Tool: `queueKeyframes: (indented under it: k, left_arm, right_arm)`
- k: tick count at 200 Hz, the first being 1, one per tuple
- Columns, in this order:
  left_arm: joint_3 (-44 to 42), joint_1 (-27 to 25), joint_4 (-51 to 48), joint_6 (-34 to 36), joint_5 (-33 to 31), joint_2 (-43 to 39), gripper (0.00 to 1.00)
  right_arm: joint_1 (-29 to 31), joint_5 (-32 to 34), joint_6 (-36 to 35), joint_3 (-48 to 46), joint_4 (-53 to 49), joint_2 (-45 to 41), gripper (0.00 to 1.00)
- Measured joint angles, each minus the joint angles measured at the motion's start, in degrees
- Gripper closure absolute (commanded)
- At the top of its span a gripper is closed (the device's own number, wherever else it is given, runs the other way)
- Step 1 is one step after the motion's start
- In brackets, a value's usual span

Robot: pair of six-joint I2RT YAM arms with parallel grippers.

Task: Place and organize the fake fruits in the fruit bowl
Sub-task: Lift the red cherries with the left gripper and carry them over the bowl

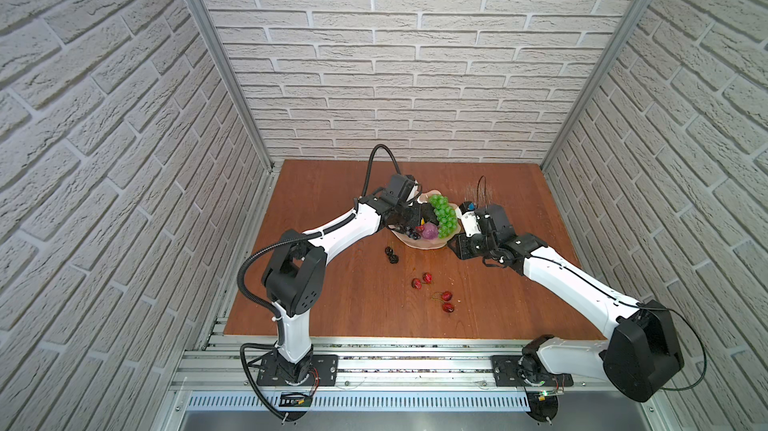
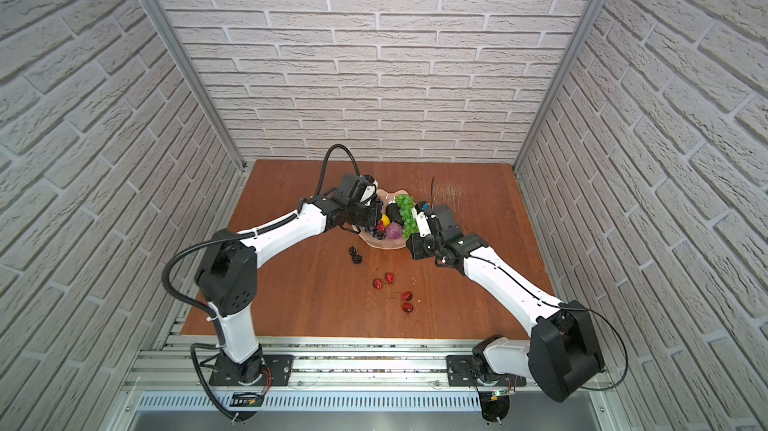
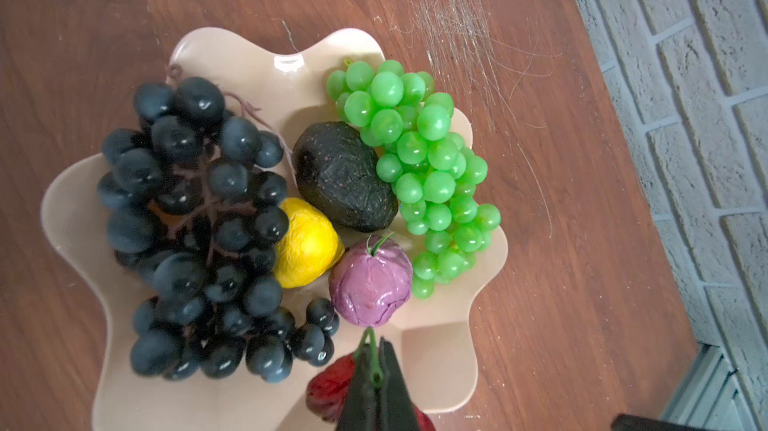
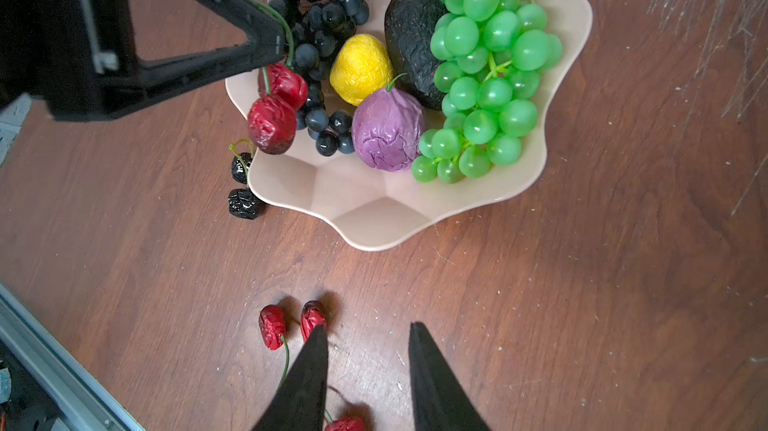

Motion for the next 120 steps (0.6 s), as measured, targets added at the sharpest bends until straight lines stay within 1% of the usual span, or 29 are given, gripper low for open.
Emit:
queueKeyframes:
  k: [45, 83, 107, 120]
  left_arm:
    - [4.0, 0.1, -0.1, 2.8, -0.4, 4.5, 0.97]
    - [5.3, 0.1, -0.4, 4.8, -1.2, 7.0, 0.92]
    - [5.3, 0.1, -0.6, 5.6, -1.4, 7.4, 0.8]
    - [5.3, 0.1, -0.5, 5.8, -1.5, 7.4, 0.72]
  right_arm:
    - [0.0, 0.2, 0.0, 0.0, -0.9, -0.3, 0.65]
    - [0.0, 0.2, 0.0, 0.0, -1.3, -0.3, 0.65]
    - [0.0, 0.2, 0.0, -0.1, -2.0, -0.8, 0.65]
    - [0.0, 0.2, 0.0, -0.1, -2.2, -1.2, 0.65]
